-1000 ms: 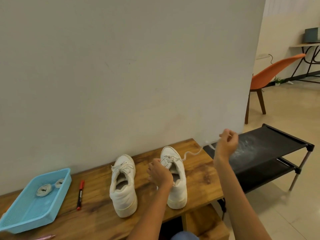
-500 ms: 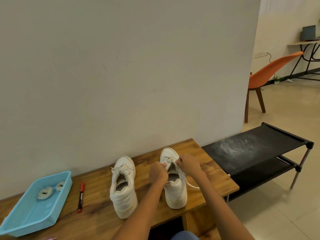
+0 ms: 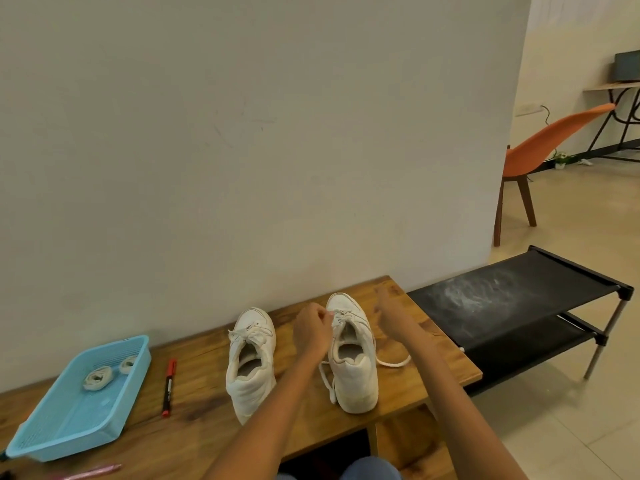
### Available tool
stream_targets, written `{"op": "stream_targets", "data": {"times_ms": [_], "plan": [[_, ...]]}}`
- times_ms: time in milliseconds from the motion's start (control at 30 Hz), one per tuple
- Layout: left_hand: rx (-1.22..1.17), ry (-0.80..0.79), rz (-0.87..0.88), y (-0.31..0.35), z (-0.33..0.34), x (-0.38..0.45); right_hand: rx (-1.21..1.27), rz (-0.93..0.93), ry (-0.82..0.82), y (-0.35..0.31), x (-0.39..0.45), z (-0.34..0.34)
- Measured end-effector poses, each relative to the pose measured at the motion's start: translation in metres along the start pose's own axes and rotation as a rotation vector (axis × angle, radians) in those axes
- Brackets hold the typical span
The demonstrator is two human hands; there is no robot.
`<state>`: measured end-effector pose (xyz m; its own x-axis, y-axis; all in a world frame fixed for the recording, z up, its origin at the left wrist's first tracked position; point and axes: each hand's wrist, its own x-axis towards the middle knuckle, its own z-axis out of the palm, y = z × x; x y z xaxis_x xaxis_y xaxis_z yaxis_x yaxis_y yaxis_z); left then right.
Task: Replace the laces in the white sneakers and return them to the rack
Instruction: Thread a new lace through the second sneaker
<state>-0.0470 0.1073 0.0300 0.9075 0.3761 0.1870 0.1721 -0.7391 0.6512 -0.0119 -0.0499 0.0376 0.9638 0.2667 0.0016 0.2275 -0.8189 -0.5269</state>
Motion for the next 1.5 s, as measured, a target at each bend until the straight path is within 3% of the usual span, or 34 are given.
{"op": "stream_targets", "data": {"times_ms": [100,200,267,333,500,600,900,1233,1400,1500], "plan": [[0.056,-0.165,0.054,0.006,-0.008,-0.002,-0.066,-0.013,-0.013,-0.018,0.008,-0.008],[0.131,-0.187,0.065,0.005,-0.005,-0.005,-0.132,0.01,-0.13,-0.032,0.015,-0.009],[0.124,-0.186,0.074,0.002,-0.005,-0.007,-0.16,0.014,-0.114,-0.035,0.013,-0.002],[0.062,-0.192,0.056,-0.003,-0.007,-0.008,-0.219,-0.037,-0.003,-0.035,0.003,0.012],[-0.302,-0.178,-0.143,-0.022,-0.006,-0.013,-0.071,-0.056,0.184,-0.051,-0.007,0.027],[-0.431,-0.183,-0.241,-0.022,-0.003,-0.016,-0.128,-0.034,0.158,-0.059,-0.013,0.036],[-0.504,-0.154,-0.324,-0.021,0.005,-0.018,-0.225,-0.089,0.09,-0.056,-0.013,0.044],[-0.158,-0.056,-0.108,-0.016,0.013,-0.02,-0.34,-0.153,0.06,-0.059,-0.008,0.043],[-0.514,-0.241,-0.329,-0.024,0.006,-0.007,-0.357,-0.203,0.151,-0.053,-0.01,0.043],[-0.548,-0.202,-0.368,-0.021,0.008,-0.006,-0.386,-0.198,0.184,-0.052,-0.012,0.042]]}}
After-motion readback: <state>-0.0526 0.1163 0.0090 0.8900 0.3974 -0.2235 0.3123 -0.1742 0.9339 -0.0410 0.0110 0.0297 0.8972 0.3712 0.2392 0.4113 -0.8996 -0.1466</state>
